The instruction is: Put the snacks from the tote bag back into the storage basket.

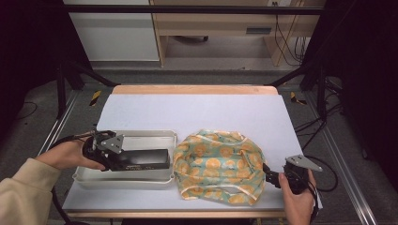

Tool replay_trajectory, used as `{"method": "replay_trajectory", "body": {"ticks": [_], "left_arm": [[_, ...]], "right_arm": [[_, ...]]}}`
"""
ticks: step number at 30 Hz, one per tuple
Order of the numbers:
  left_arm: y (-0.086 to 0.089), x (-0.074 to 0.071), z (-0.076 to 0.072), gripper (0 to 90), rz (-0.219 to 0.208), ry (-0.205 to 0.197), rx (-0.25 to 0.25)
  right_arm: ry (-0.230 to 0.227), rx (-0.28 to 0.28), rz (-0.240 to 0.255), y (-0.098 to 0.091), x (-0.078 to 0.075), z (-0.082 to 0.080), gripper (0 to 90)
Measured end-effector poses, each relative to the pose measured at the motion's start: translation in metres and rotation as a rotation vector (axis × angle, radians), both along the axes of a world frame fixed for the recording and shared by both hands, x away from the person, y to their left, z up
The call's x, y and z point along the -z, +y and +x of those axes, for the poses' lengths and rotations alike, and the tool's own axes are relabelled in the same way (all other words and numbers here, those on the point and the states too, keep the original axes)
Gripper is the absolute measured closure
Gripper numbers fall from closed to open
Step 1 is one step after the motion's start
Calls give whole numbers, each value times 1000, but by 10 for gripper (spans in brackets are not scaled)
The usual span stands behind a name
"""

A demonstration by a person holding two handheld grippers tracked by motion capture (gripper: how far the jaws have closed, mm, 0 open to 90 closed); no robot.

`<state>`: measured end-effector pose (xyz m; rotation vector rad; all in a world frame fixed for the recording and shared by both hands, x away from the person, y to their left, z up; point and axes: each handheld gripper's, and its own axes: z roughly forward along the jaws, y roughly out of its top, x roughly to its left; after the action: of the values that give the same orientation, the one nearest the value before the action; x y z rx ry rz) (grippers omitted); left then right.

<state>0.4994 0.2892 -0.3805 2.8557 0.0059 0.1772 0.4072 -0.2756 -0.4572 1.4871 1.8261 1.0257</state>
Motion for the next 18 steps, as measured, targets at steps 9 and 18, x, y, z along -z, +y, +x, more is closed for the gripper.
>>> {"method": "replay_trajectory", "body": {"ticks": [9,18], "left_arm": [[-5,12,2,434,9,21,8],[-8,16,3,434,-1,30,14]], "right_arm": [[4,-7,11,0,1,0,91],[11,-10,20,1,1,0,89]]}}
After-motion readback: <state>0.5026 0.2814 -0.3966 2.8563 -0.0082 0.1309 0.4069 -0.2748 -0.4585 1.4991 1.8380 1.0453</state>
